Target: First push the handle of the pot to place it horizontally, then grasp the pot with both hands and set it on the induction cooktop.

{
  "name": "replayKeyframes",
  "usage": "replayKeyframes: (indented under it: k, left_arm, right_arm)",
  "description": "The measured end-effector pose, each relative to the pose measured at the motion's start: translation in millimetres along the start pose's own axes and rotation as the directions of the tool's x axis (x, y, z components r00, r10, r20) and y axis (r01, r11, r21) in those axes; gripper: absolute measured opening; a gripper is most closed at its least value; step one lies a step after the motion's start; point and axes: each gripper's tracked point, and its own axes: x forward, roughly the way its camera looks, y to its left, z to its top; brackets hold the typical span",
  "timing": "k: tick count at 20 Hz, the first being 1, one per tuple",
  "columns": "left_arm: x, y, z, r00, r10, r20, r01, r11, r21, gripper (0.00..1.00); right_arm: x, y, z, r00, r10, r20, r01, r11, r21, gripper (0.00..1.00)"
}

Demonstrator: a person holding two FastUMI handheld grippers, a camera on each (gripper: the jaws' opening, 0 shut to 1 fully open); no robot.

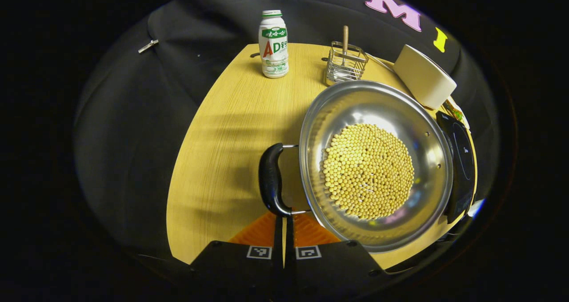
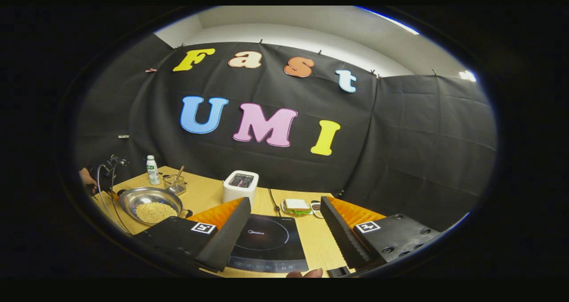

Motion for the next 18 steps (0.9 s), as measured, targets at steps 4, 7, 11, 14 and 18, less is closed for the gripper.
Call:
replayKeyframes:
  k: [4,7,11,14,18]
  left_arm:
    - [10.8,6.3,14.0,0.999,0.037,0.025,-0.037,0.999,0.004,0.05]
    - [15.9,10.3,22.6,0.997,0.067,0.043,-0.068,0.997,0.023,0.05]
    - [20.7,12.7,28.7,0.994,0.084,0.076,-0.085,0.996,0.017,0.05]
    - [10.3,14.4,27.2,0.988,0.086,0.130,-0.083,0.996,-0.025,0.07]
    - [-19.7,26.4,22.1,0.964,0.123,0.236,-0.110,0.992,-0.067,0.05]
  right_arm:
    - [1.2,3.4,-4.7,1.000,0.006,-0.018,-0.006,1.000,-0.003,0.98]
    - [1.8,7.8,-8.1,1.000,0.015,-0.026,-0.015,1.000,-0.011,0.98]
    - [3.7,18.5,-17.5,0.997,0.039,-0.059,-0.039,0.999,-0.001,0.98]
    - [6.1,29.1,-24.5,0.995,0.064,-0.083,-0.064,0.998,-0.003,0.98]
    - [13.8,44.5,-28.0,0.990,0.104,-0.095,-0.105,0.994,-0.013,0.98]
